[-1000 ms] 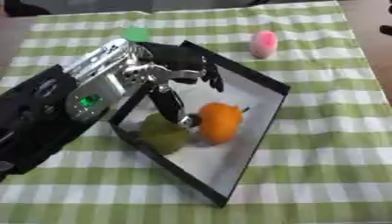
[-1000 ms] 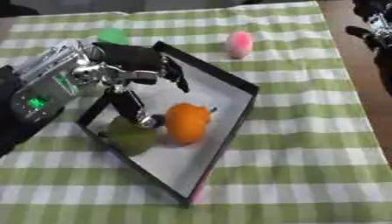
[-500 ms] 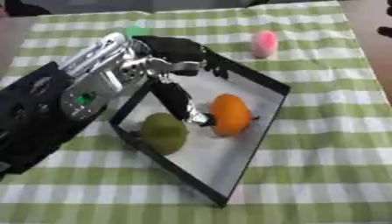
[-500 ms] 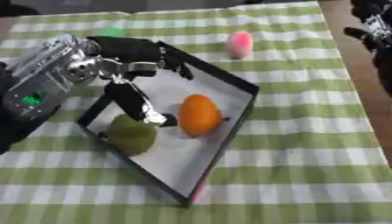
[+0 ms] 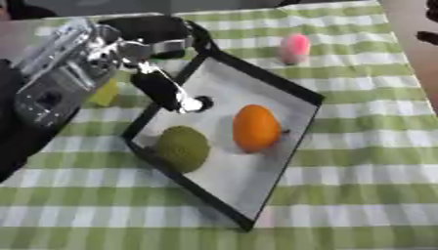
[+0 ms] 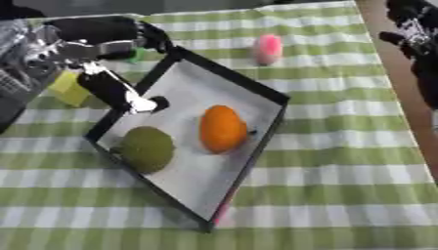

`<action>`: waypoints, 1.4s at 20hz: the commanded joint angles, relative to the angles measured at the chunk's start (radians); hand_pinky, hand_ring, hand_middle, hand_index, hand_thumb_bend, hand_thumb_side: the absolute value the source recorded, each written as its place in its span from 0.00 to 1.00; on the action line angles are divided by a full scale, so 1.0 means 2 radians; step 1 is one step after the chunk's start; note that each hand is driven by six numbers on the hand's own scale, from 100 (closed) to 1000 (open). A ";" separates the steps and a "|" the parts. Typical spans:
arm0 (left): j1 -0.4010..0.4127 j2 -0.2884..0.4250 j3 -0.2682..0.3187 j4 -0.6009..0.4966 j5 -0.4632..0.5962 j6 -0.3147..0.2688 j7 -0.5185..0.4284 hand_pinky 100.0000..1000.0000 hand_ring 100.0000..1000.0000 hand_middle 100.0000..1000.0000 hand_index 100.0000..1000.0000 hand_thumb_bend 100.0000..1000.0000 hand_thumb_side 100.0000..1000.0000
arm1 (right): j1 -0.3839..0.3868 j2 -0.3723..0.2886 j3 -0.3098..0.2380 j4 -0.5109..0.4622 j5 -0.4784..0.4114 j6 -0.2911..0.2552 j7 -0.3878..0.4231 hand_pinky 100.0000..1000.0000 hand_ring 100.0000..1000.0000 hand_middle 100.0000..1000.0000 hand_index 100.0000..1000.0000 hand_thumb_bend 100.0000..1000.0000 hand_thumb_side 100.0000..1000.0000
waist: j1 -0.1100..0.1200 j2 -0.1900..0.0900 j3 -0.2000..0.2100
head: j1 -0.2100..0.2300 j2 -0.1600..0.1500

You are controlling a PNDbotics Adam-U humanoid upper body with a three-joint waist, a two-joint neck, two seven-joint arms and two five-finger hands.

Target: Pick up objects on the table and place them in the box.

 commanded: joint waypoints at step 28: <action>-0.021 0.076 0.191 0.242 0.035 -0.155 -0.148 0.90 0.88 0.77 0.82 0.46 0.07 | -0.006 -0.016 -0.003 -0.008 0.005 -0.002 0.000 0.89 1.00 0.89 0.90 0.00 0.62 | -0.005 -0.004 -0.007 | 0.002 -0.003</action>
